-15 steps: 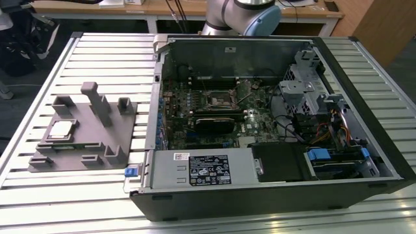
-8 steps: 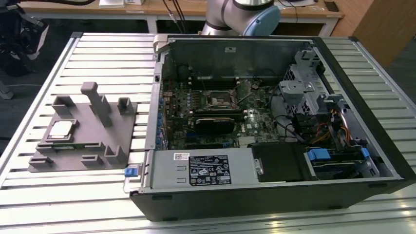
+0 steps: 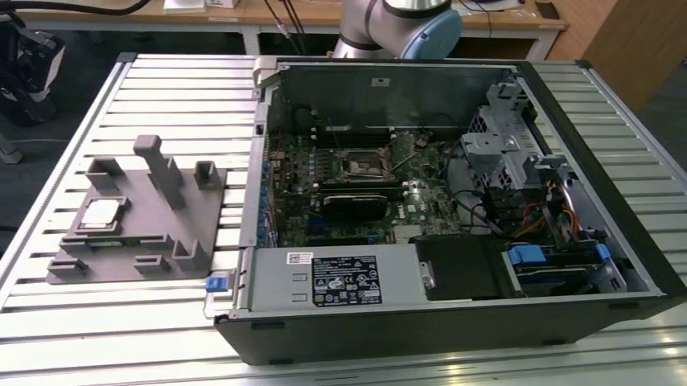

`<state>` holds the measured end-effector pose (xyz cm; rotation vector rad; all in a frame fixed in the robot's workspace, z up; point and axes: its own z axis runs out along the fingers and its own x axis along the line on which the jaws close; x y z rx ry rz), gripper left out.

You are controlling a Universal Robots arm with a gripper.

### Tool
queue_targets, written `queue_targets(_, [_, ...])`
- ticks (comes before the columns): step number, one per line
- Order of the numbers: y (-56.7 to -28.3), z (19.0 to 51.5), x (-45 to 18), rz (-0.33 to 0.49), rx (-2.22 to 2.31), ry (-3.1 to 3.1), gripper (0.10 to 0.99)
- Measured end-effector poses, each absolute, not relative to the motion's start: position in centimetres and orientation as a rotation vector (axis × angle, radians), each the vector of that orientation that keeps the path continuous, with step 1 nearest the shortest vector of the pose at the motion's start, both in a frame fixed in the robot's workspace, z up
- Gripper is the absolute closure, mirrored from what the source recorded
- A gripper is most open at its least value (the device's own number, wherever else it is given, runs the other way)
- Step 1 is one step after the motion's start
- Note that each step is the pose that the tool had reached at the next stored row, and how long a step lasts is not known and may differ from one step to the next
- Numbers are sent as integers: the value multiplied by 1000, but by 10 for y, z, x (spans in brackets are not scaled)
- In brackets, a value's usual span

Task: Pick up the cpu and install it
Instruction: 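Reach for the cpu, then pick up the cpu and move it towards the insertion slot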

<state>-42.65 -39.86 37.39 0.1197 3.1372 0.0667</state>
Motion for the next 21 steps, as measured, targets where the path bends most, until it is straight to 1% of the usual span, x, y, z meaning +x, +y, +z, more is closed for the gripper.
queue_targets(14, [-399, 361, -439, 64, 123, 3175, 980])
queue_targets(21, [-399, 353, -439, 45, 123, 3175, 980])
